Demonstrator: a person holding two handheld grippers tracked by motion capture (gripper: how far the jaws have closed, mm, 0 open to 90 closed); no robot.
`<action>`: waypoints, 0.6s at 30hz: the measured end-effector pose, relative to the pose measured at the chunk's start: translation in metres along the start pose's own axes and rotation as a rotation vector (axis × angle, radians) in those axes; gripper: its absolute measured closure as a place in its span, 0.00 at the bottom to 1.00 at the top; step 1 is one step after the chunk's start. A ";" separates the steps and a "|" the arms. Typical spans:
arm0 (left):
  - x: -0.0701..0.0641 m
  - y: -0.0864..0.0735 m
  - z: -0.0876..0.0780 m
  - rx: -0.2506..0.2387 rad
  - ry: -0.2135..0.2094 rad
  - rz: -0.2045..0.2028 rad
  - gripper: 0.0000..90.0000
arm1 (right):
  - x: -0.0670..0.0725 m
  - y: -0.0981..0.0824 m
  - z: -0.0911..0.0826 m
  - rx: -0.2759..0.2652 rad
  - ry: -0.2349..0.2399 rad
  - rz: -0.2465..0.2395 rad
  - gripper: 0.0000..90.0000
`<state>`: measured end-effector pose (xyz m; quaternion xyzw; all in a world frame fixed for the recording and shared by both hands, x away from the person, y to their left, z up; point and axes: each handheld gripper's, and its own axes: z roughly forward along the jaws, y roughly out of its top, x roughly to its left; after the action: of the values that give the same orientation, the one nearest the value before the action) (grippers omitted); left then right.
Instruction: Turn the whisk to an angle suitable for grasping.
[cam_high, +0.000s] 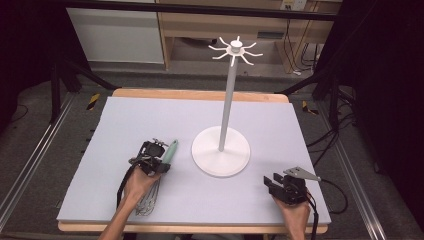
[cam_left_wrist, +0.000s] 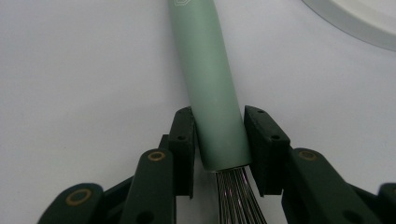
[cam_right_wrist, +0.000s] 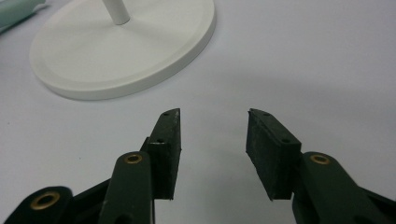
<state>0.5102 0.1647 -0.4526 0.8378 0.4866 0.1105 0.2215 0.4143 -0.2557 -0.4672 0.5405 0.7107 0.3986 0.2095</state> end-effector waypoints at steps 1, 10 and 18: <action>0.000 0.000 -0.001 -0.004 -0.003 -0.001 0.72 | 0.000 0.000 0.000 -0.002 0.000 -0.003 0.62; -0.003 -0.002 -0.014 -0.056 -0.004 0.009 0.75 | 0.000 0.000 0.000 0.000 -0.001 -0.001 0.62; -0.002 -0.003 -0.027 -0.102 -0.022 0.010 0.76 | -0.001 0.000 0.000 -0.002 -0.003 -0.003 0.62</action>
<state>0.4960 0.1712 -0.4306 0.8291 0.4737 0.1268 0.2687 0.4146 -0.2566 -0.4672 0.5398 0.7108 0.3982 0.2116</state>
